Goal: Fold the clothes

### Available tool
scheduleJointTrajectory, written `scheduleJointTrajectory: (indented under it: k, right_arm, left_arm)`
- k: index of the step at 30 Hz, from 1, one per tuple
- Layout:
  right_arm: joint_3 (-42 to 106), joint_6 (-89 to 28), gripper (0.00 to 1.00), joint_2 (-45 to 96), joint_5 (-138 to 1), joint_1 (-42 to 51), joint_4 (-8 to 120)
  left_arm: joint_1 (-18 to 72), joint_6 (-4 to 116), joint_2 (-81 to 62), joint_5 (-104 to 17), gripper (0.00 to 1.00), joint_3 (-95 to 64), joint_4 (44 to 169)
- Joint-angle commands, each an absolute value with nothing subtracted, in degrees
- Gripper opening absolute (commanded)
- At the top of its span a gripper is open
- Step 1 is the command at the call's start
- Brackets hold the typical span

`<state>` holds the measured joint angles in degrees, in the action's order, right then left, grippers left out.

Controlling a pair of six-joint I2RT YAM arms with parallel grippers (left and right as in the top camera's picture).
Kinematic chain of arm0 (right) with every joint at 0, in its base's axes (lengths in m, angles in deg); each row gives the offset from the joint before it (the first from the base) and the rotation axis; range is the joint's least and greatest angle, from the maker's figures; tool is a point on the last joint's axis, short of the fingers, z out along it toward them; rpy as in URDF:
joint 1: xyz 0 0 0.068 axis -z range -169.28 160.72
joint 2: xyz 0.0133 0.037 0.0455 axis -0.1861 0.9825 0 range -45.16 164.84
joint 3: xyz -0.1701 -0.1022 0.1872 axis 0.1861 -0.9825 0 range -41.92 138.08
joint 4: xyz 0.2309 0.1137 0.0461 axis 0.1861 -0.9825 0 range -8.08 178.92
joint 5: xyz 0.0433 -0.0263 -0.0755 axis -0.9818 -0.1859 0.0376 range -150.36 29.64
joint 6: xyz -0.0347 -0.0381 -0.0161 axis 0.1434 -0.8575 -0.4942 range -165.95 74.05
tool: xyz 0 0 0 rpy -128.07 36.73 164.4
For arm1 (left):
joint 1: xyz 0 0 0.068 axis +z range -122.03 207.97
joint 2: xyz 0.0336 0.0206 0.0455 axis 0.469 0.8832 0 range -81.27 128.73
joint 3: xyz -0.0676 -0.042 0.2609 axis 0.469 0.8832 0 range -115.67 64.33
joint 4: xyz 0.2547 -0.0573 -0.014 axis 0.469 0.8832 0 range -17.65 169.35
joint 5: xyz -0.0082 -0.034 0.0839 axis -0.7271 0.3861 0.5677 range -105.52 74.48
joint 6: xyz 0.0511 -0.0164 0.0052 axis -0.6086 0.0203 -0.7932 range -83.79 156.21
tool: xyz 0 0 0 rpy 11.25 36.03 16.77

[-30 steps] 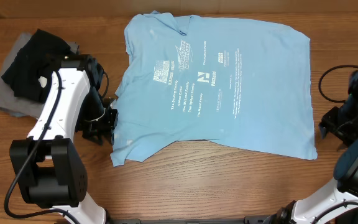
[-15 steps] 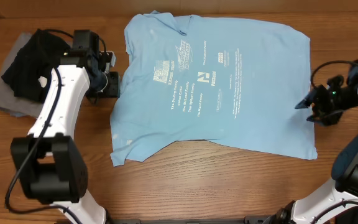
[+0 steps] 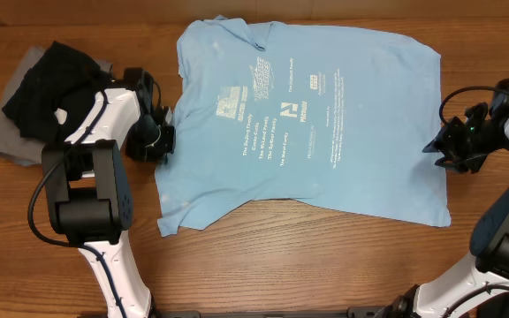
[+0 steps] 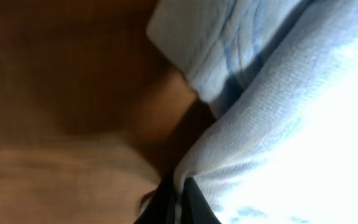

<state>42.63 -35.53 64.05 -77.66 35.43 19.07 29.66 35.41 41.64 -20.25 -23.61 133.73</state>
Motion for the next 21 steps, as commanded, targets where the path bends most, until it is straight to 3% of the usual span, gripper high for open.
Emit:
scheduleJointTrajectory:
  k: [1, 9, 11, 13, 16, 21]
  right_arm:
    - [38.9, -33.3, 0.32, 62.3, -76.2, 35.5, 22.0]
    - [21.8, -24.2, 0.17, 62.3, -71.2, 35.6, 35.9]
    - [16.3, -21.2, 0.15, 62.3, -69.0, 36.0, 40.6]
    - [15.0, -19.4, 0.13, 62.3, -66.7, 36.8, 41.2]
    - [15.4, -15.8, 0.04, 62.2, -61.9, 39.5, 38.6]
    - [18.8, -15.9, 0.04, 62.2, -64.4, 45.8, 34.4]
  left_arm:
    - [31.3, 36.2, 43.7, -13.7, 0.04, -23.5, 137.8]
    - [34.5, 36.7, 43.6, -15.3, 0.06, -23.6, 142.8]
    - [34.6, 36.3, 43.3, -19.3, 0.22, -25.1, 143.1]
    - [34.6, 35.6, 42.8, -20.9, 0.25, -27.2, 144.2]
    - [34.6, 34.3, 41.9, -21.3, 0.37, -31.9, 147.1]
    - [34.8, 33.6, 41.3, -21.7, 0.46, -40.8, 150.4]
